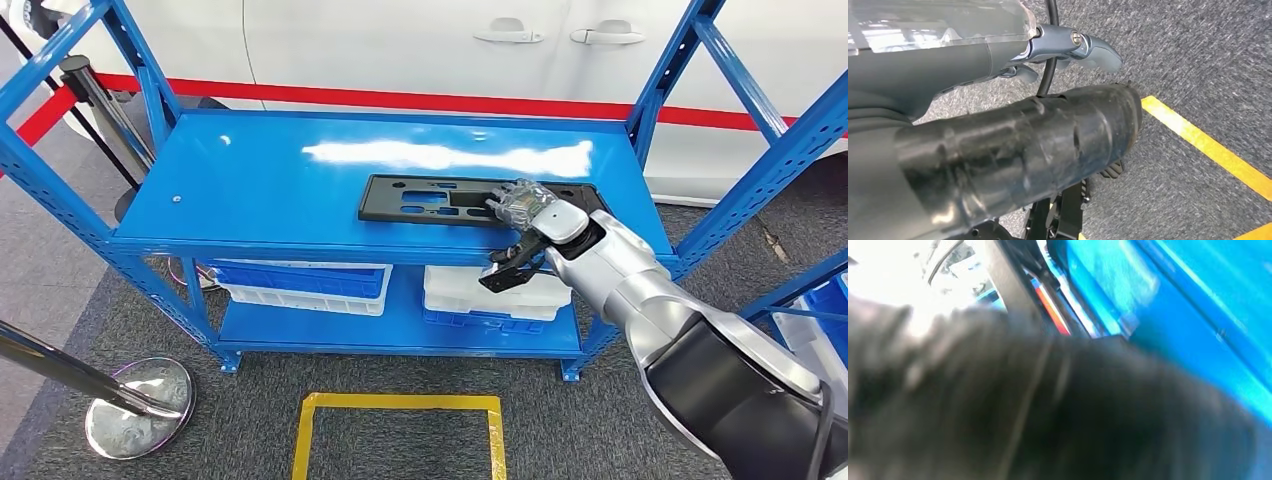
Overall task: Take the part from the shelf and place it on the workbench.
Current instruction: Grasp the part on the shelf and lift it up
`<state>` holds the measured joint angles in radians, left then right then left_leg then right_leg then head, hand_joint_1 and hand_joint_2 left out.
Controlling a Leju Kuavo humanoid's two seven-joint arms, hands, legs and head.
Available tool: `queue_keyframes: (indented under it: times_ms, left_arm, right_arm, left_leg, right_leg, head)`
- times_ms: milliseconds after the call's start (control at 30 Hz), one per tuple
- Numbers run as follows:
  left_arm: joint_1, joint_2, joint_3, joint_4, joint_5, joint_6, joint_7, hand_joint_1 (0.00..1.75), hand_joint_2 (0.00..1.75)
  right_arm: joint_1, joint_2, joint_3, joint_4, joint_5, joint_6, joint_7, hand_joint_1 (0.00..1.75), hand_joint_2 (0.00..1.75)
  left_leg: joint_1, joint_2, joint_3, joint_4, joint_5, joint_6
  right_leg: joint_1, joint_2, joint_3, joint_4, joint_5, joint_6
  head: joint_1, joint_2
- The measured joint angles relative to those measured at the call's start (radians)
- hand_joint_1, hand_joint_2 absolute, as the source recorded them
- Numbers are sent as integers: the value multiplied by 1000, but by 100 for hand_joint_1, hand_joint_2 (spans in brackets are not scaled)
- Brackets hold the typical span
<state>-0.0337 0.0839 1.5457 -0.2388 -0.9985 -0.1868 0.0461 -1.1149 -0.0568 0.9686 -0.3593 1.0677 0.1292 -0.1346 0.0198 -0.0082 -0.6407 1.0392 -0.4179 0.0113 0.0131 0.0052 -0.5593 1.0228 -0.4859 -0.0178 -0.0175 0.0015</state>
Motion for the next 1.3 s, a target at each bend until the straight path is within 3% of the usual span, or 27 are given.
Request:
queue_keyframes:
  times_ms: [200,300,367,433,467,500,533,600,667,800,900,967,1100,1300]
  left_arm:
    - [-1,8,0,0,-13,6,8,0,0]
    - [-1,11,0,0,-12,10,10,0,0]
    - [-1,11,0,0,-11,13,10,0,0]
    - [-2,11,0,0,-11,15,10,0,0]
    - [-3,11,0,0,-11,16,10,0,0]
    - [-3,11,0,0,-11,16,10,0,0]
    - [-2,11,0,0,-11,17,10,0,0]
    - [-1,13,0,-1,-11,18,12,0,0]
    - [-1,16,0,-1,-8,20,14,0,0]
    - [3,15,0,-2,-1,21,13,0,0]
    - [3,12,2,-2,3,19,11,0,0]
    - [2,10,5,-2,5,19,10,0,0]
    - [4,4,8,-2,6,19,10,0,0]
    - [5,0,8,-2,6,20,10,0,0]
  right_arm:
    - [5,1,0,0,4,7,-12,0,0]
    - [5,4,0,0,7,11,-14,0,0]
    - [6,4,0,0,7,14,-14,0,0]
    - [11,3,0,0,8,15,-14,0,0]
    - [15,3,0,0,8,16,-14,0,0]
    - [18,3,0,0,8,16,-14,0,0]
    - [20,3,0,0,8,16,-14,0,0]
    - [20,3,0,0,10,13,-14,0,0]
    - [19,3,0,-2,11,8,-14,0,0]
    - [6,6,-2,-18,4,2,-14,0,0]
    - [-22,6,-8,-37,-6,13,-13,0,0]
    - [-40,6,-12,-51,-9,21,-12,0,0]
    - [-67,6,-18,-69,-10,31,-12,0,0]
    - [-76,6,-24,-82,-10,31,-12,0,0]
  left_leg:
    - [-6,-1,-1,2,-3,5]
    - [0,3,14,-20,2,16]
    - [3,7,27,-35,4,23]
    - [3,8,33,-37,1,25]
    - [4,8,35,-36,-2,24]
    - [5,7,38,-35,-5,21]
    - [7,6,42,-32,-9,15]
    - [11,3,48,-23,-19,1]
    - [10,0,48,-13,-29,-11]
    - [11,0,49,-18,-26,11]
    - [12,4,55,-26,-25,10]
    - [14,4,58,-31,-24,2]
    - [18,4,60,-36,-24,-26]
    - [17,4,60,-35,-25,-35]
  right_leg:
    - [-6,0,1,-4,0,6]
    - [-7,0,-3,13,-12,14]
    - [-12,0,-46,100,-56,22]
    - [-21,0,-122,233,-104,30]
    - [-28,0,-151,276,-109,34]
    - [-35,0,-161,278,-92,38]
    - [-41,-1,-149,238,-56,43]
    - [-51,-2,-93,101,20,53]
    - [-51,1,-58,20,47,53]
    - [-43,6,-56,11,46,41]
    - [-39,9,-55,12,44,31]
    - [-37,10,-55,12,43,27]
    - [-35,9,-55,13,41,26]
    - [-33,9,-54,12,42,26]
  head:
    - [0,0]
    - [0,0]
    - [1,0]
    - [0,0]
    - [1,0]
    - [1,0]
    - [1,0]
    - [1,0]
    - [1,0]
    - [0,0]
    - [0,0]
    - [0,0]
    - [0,0]
    - [0,0]
